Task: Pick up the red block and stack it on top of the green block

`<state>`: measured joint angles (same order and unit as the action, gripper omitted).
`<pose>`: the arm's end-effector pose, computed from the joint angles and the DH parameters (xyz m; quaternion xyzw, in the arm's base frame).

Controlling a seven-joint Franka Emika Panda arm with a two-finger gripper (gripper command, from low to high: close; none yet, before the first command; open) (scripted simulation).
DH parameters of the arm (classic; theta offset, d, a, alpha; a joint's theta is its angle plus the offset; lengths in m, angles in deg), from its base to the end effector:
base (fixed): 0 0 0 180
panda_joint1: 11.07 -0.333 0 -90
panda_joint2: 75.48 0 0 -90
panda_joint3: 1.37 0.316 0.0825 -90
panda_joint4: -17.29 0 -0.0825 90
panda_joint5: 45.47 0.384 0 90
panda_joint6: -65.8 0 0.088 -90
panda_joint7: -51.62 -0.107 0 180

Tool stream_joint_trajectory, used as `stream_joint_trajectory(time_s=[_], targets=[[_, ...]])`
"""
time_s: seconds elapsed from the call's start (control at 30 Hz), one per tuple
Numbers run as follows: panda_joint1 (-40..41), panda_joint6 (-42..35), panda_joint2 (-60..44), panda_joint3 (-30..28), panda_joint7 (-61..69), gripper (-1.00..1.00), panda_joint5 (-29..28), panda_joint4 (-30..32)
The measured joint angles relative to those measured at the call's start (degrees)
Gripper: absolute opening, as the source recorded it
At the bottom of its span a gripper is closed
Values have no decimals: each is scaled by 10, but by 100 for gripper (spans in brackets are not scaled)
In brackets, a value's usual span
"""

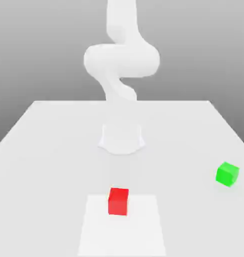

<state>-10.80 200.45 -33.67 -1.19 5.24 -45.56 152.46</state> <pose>0.3757 -0.0002 0.6611 -0.8600 0.3689 -0.3249 0.1369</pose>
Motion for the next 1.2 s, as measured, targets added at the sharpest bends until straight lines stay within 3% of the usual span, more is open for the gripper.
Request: stream_joint_trajectory(time_s=[0.57, 0.8, 0.83, 1.03, 1.2], targets=[[18, 247, -358, 7, -41, 0, 1, 274], [16, 375, -514, 3, -48, 0, -4, 274], [15, 390, -531, 2, -48, -100, -5, 272], [15, 397, -539, 2, -50, -100, -7, 271], [17, 332, -464, 4, -47, -100, -2, 281]])
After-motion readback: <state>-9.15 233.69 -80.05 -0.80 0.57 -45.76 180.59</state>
